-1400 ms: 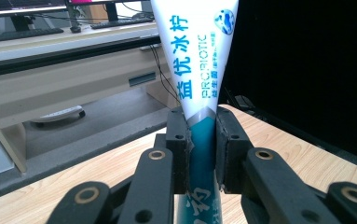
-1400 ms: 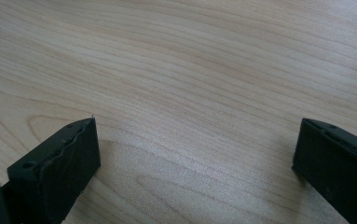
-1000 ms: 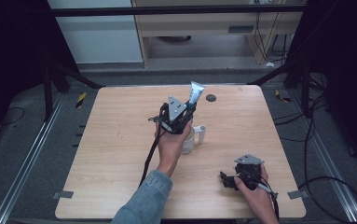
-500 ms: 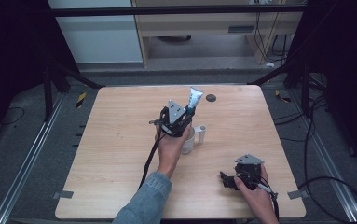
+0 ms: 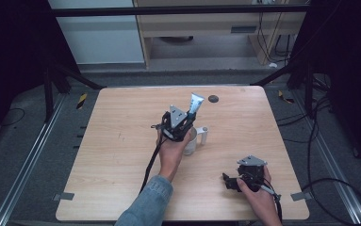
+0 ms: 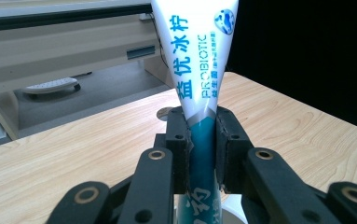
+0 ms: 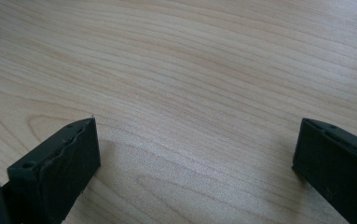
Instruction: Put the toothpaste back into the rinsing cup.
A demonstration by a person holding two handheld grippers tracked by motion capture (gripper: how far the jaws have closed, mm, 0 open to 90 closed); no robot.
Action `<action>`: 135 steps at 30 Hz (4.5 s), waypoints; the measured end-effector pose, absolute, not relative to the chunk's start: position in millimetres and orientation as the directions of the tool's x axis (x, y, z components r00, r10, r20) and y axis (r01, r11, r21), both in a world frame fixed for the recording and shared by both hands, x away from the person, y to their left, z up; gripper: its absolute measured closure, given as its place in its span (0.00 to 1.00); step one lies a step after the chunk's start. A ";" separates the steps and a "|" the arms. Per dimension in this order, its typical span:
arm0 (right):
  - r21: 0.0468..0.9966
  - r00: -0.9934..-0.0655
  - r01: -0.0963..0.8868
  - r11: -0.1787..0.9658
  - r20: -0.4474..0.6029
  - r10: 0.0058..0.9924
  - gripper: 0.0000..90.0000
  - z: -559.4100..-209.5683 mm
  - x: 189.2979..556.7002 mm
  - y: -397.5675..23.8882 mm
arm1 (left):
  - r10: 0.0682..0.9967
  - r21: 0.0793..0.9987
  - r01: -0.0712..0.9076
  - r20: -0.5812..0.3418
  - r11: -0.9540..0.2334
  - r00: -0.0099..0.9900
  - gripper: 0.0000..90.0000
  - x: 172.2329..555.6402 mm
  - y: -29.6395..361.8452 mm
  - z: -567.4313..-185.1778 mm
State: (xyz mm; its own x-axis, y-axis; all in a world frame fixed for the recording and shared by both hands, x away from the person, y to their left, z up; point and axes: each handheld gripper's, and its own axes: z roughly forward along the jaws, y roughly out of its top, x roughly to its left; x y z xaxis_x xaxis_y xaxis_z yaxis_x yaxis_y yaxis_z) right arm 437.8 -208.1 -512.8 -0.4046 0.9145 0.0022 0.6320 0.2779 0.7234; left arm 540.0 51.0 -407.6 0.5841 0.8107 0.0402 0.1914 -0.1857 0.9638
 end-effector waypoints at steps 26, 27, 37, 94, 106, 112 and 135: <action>0.723 -0.405 0.632 0.278 0.003 0.915 0.01 -512.8 437.8 -208.1 | 0.807 0.952 0.224 0.038 -0.209 0.590 0.86 541.7 53.0 -420.8; 0.723 -0.405 0.632 0.278 0.003 0.914 0.01 -512.8 437.8 -208.1 | 0.807 0.951 0.226 0.038 -0.210 0.590 0.86 541.9 53.2 -421.3; 0.723 -0.405 0.632 0.279 0.001 0.914 0.01 -512.8 437.9 -208.2 | 0.806 0.951 0.225 0.039 -0.211 0.590 0.86 540.8 52.8 -423.7; 0.724 -0.405 0.632 0.278 0.002 0.914 0.01 -512.9 437.9 -208.1 | 0.799 0.926 0.289 0.023 -0.244 0.601 0.85 530.8 61.7 -431.3; 0.723 -0.405 0.632 0.279 0.000 0.914 0.01 -512.9 437.9 -208.2 | 0.800 0.922 0.299 0.020 -0.246 0.599 0.70 530.8 60.5 -424.8; 0.723 -0.405 0.632 0.279 0.000 0.914 0.01 -512.9 437.9 -208.2 | 0.796 0.913 0.312 0.021 -0.261 0.604 0.60 528.4 60.2 -423.3; 0.723 -0.404 0.632 0.279 0.001 0.915 0.01 -512.8 437.9 -208.1 | 0.771 0.873 0.340 0.061 -0.349 0.634 0.44 508.8 64.8 -412.4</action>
